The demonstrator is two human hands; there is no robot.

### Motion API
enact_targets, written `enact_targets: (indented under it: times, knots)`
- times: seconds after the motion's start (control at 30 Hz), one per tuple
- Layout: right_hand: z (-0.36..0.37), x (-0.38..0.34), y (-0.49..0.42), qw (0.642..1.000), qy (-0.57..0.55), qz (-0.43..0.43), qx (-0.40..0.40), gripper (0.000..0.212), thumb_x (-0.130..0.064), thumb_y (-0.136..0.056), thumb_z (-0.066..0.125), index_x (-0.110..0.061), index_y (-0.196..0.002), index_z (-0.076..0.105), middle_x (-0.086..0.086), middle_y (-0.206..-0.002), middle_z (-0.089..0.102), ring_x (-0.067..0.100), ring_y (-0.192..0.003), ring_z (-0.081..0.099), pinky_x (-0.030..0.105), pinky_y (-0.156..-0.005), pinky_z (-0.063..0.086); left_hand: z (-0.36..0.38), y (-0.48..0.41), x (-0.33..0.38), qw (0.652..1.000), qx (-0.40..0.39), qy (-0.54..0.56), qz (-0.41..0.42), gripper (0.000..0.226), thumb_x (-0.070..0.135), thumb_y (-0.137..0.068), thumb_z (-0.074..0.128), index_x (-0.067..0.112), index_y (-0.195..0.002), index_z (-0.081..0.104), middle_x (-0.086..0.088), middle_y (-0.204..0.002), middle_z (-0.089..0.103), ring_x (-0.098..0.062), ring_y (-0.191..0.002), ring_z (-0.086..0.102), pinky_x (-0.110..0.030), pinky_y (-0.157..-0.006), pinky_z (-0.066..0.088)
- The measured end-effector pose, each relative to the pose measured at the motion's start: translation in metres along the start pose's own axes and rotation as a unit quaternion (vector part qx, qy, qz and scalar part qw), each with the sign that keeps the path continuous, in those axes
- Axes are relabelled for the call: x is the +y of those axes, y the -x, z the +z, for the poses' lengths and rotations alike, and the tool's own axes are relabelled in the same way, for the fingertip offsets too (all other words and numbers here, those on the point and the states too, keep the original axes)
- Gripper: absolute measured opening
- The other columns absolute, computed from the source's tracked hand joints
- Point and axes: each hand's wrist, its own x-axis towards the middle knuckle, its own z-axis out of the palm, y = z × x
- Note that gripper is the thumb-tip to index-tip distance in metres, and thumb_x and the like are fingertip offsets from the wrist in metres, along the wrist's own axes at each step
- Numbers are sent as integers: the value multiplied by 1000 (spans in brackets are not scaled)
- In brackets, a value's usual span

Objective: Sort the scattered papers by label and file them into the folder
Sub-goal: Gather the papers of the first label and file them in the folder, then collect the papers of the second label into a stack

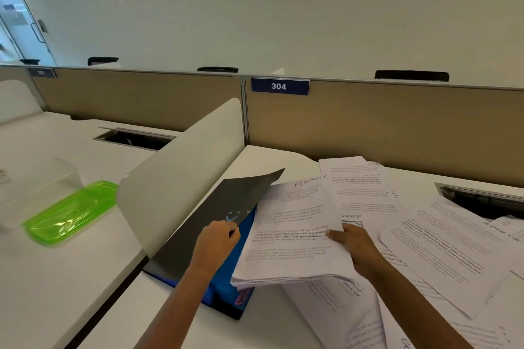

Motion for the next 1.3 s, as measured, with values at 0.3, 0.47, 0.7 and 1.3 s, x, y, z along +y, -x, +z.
enact_targets:
  times: [0.3,0.47,0.7,1.3]
  knots:
    - [58,3,-9,995,45,-74,57,16,1,-88,50,-10,-97,58,11,-103,64,27,-87,62,38,-74,55,-16,-2,2,1000,-18,3,15,39,22,-94,42,21,-56,41,9,-57,45,-7,-47,38,-12,-46,31]
    - [92,20,3,995,67,-68,7,16,1,-88,51,-10,-99,56,7,-97,63,14,-74,61,23,-57,53,-18,-3,7,1000,-15,11,18,44,19,-93,42,21,-52,27,5,-50,33,-9,-43,28,-13,-48,34]
    - [135,33,-23,997,42,-30,51,15,0,-86,53,-10,-96,56,14,-102,63,33,-94,62,45,-83,53,-13,3,7,1000,-18,0,20,42,25,-95,41,25,-53,31,7,-54,40,-7,-46,39,-16,-46,33]
    - [183,60,-36,981,187,-34,-29,23,-15,-97,34,-19,-84,52,16,-119,58,28,-112,55,38,-100,44,9,7,9,999,-20,3,43,28,30,-97,38,18,-103,63,1,-103,66,-4,-87,60,-10,-79,41]
